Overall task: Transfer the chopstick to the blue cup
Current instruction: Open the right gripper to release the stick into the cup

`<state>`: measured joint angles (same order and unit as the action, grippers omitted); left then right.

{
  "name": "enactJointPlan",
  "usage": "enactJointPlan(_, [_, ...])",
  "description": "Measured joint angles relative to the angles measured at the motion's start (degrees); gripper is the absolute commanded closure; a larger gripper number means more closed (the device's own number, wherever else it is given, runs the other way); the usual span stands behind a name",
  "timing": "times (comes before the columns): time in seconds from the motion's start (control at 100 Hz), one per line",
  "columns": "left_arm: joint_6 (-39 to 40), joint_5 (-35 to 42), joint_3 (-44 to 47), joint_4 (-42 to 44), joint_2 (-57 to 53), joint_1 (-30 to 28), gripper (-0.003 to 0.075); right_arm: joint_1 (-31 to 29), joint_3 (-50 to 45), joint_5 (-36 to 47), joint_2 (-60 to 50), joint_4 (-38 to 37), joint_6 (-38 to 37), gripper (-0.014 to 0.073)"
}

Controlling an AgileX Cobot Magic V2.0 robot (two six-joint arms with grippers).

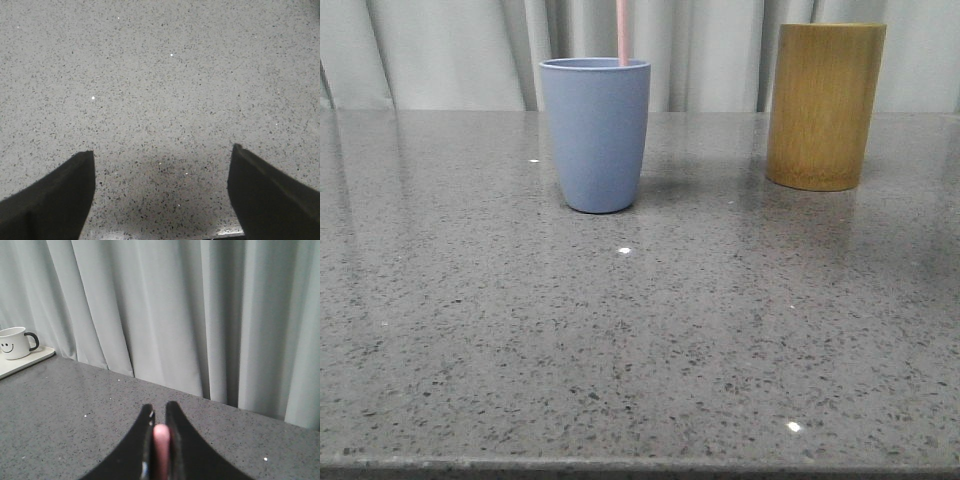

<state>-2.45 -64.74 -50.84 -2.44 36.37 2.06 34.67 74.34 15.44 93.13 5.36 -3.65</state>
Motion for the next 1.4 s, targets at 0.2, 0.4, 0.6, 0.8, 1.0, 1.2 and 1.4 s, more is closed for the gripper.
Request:
enactJointPlan(0.2, [0.00, 0.00, 0.00, 0.00, 0.00, 0.00, 0.0185, 0.00, 0.01, 0.39, 0.00, 0.00, 0.00, 0.0554])
enactJointPlan(0.4, [0.00, 0.00, 0.00, 0.00, 0.00, 0.00, 0.0185, 0.00, 0.01, 0.51, 0.00, 0.00, 0.00, 0.0323])
enactJointPlan(0.6, [0.00, 0.00, 0.00, 0.00, 0.00, 0.00, 0.0185, 0.00, 0.01, 2.83, 0.00, 0.00, 0.00, 0.0216])
enactJointPlan(0.8, [0.00, 0.00, 0.00, 0.00, 0.00, 0.00, 0.0185, -0.13, -0.11, 2.16, -1.81, 0.00, 0.00, 0.0216])
enactJointPlan(1.0, [0.00, 0.00, 0.00, 0.00, 0.00, 0.00, 0.0185, -4.67, -0.11, -4.81, -8.02, -0.04, 0.00, 0.0217])
enactJointPlan(1.2, [0.00, 0.00, 0.00, 0.00, 0.00, 0.00, 0.0185, -13.37, -0.99, -16.06, -15.57, -0.04, 0.00, 0.0217])
enactJointPlan(1.4, [0.00, -0.02, 0.00, 0.00, 0.00, 0.00, 0.0185, -21.36, -9.22, -22.35, -24.85, -0.53, 0.00, 0.0221])
